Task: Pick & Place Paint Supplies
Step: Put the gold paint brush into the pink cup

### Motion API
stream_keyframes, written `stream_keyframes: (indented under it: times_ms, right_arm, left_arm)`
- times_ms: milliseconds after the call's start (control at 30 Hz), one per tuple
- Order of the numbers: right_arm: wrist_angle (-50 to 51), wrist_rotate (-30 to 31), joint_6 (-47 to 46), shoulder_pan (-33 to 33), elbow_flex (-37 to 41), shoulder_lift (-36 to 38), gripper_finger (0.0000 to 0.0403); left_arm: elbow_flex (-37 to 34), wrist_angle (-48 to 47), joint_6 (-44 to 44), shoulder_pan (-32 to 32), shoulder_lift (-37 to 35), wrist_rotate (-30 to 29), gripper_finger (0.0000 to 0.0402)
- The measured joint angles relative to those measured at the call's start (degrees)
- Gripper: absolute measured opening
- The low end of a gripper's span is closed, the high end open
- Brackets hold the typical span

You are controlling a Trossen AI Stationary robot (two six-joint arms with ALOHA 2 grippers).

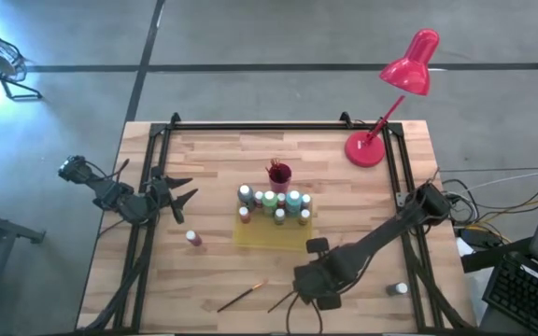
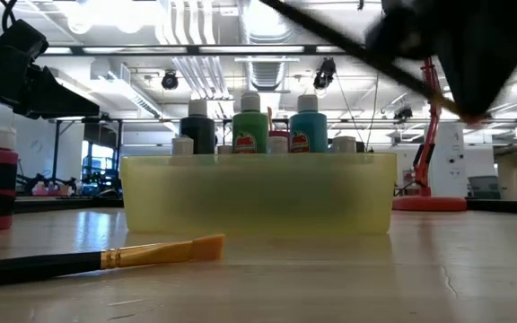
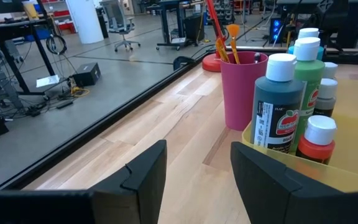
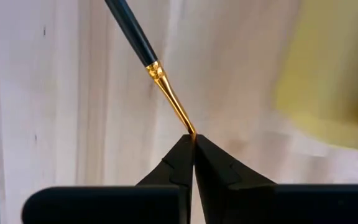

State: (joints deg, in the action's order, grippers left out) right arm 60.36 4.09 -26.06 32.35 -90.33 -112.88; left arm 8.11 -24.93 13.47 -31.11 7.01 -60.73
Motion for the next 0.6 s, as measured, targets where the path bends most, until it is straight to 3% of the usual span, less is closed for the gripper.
stream_keyframes:
  times_ms: [133, 333, 433, 600]
  right_arm:
    - [9.85, 6.25, 0.78, -0.13, -9.65, 0.0, 0.0008]
    - [25.31, 21.54, 3.95, -2.0, -24.24, 0.11, 0.0008]
    - [29.82, 30.91, 8.82, -4.12, -29.44, 0.14, 0.0008]
    - [29.49, 41.35, 23.77, -8.84, -33.94, 0.17, 0.0008]
  left_arm:
    - [0.0, 0.0, 0.01, -0.01, 0.0, 0.0, 0.0184]
    - [-0.02, 0.0, -0.01, 0.01, 0.0, 0.02, 0.0184]
    - [-0.02, 0.0, -0.01, -0.01, 0.0, 0.02, 0.0184]
    - [-0.01, 0.0, 0.0, 0.02, 0.0, 0.01, 0.0184]
